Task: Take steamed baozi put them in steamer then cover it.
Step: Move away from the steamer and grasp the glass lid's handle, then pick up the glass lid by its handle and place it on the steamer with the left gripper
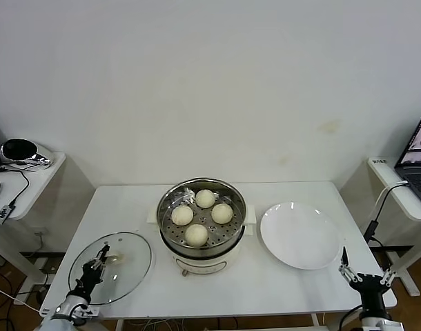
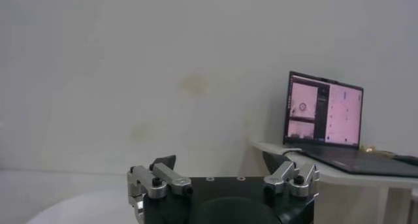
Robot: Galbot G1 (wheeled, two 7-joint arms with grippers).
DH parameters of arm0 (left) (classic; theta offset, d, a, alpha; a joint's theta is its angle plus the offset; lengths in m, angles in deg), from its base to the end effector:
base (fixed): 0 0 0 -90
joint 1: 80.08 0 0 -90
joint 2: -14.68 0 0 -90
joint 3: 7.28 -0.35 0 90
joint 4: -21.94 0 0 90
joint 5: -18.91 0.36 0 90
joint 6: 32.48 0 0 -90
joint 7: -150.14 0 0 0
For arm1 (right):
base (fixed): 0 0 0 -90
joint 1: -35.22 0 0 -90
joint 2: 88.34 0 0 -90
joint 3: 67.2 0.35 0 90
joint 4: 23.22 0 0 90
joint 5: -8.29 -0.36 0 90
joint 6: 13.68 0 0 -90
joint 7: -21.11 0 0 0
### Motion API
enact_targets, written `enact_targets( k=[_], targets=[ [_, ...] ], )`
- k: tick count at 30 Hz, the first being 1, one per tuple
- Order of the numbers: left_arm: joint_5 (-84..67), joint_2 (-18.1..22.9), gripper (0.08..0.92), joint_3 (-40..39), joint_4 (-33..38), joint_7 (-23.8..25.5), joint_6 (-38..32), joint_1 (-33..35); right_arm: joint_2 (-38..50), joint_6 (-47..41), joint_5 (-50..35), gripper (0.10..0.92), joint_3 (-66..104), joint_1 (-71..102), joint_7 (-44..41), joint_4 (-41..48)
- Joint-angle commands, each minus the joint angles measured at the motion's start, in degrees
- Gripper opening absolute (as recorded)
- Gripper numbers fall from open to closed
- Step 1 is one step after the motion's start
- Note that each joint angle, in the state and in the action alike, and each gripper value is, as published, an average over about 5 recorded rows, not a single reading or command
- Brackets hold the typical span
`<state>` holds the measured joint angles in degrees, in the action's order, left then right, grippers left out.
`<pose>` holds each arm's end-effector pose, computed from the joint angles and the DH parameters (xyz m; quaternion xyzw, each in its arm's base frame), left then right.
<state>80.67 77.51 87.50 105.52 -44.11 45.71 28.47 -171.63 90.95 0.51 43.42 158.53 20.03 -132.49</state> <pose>0.2319 0.2047 -0.4297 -0.0711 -0.7229 -0.6869 0.0226 0.1474 -0.1459 -0.3549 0.1232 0.9887 -0.0820 0.0249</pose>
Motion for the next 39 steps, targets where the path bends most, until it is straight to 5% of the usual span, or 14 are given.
enact_targets(
  k=[1,13,19,24,32,39],
  targets=[
    [-5.59,-1.80,0.138,4.44,13.94,-2.78,7.80,8.93,0.16,0.14,0.17,0.823,-0.26,0.10,0.00,-0.12],
    [-11.66,-10.51,0.138,11.51,32.23,9.59,22.40,10.00,0.14,0.22,1.28,0.823,-1.82,0.83,-0.25,-0.93],
    [-15.48,-16.85,0.138,-0.05,37.94,13.71,28.51,3.75,-0.56,0.33,4.29,0.823,-3.35,1.32,-0.83,-1.09],
    [-16.59,-19.98,0.138,-15.99,37.33,14.61,32.45,-7.77,-1.20,-0.15,6.58,0.823,-4.61,1.35,-1.56,-1.03],
    [-9.96,-11.70,0.138,-36.73,32.33,18.96,41.69,-27.00,-2.80,-1.00,9.09,0.823,-6.27,0.57,-1.61,-0.46],
    [3.14,-3.25,0.138,-43.41,30.15,27.06,46.08,-31.91,-3.43,-1.24,10.25,0.823,-6.52,-0.16,-1.34,0.14]
  ],
)
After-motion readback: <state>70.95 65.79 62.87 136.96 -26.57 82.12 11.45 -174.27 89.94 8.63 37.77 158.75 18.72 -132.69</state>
